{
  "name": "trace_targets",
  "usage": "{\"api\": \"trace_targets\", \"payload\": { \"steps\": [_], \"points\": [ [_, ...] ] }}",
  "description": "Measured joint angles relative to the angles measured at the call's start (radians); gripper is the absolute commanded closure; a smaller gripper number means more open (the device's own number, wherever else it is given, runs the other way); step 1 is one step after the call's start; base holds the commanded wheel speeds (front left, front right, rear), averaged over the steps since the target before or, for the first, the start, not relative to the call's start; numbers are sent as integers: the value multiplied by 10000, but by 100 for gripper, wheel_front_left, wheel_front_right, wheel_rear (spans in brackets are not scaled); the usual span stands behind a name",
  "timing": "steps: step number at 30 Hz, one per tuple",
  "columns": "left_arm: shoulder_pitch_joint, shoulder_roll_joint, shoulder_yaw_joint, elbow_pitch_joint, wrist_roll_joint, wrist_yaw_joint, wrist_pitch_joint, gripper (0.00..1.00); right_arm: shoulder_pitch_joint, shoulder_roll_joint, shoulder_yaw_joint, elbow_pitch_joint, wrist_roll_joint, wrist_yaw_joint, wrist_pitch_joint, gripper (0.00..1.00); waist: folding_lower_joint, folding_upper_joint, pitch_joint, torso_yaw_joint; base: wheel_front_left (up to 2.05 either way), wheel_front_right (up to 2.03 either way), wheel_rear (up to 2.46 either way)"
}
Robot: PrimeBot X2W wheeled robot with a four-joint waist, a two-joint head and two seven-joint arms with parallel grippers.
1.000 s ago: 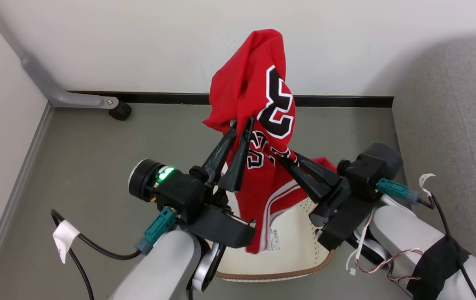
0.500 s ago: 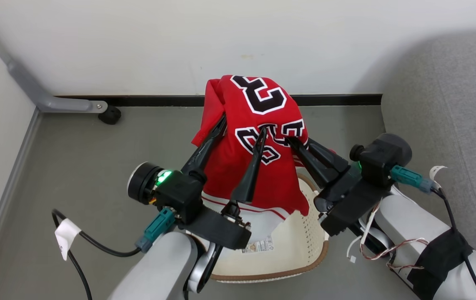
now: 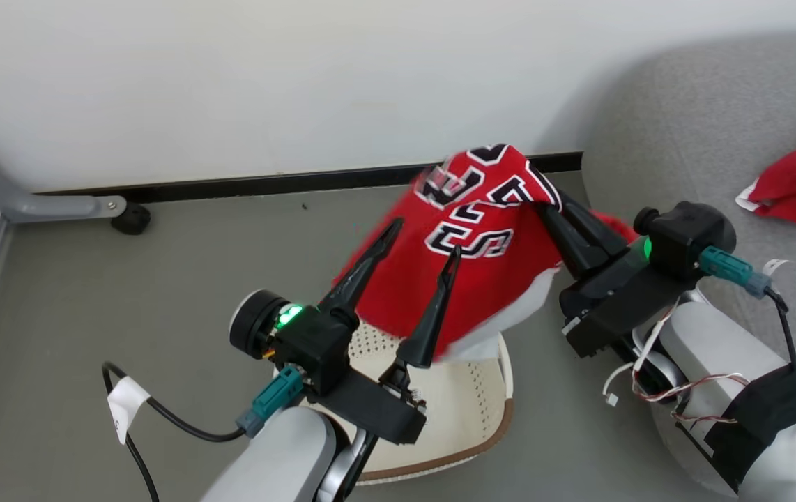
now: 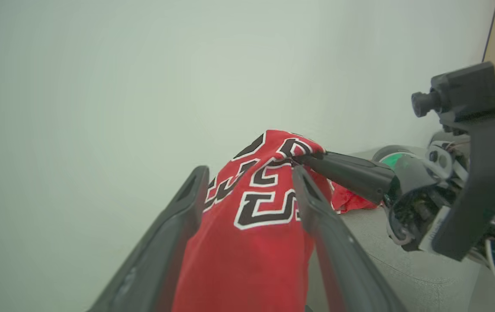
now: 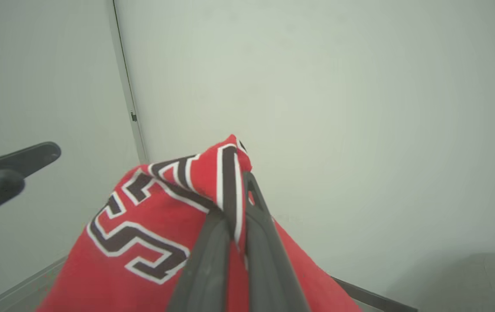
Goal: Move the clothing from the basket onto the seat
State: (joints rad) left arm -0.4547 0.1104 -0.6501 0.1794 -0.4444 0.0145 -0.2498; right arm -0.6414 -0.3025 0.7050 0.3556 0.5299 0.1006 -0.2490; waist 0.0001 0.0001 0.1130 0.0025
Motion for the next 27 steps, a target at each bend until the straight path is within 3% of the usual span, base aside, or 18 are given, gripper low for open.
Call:
{"api": "trace_targets", "payload": {
  "steps": [27],
  "points": [
    [596,-199,-140,439,2,-332,0,0,-3,-232,-1197,-182,67,-82,-2,100,-1,-1,-202,-2311,0,0,0]
  ]
}}
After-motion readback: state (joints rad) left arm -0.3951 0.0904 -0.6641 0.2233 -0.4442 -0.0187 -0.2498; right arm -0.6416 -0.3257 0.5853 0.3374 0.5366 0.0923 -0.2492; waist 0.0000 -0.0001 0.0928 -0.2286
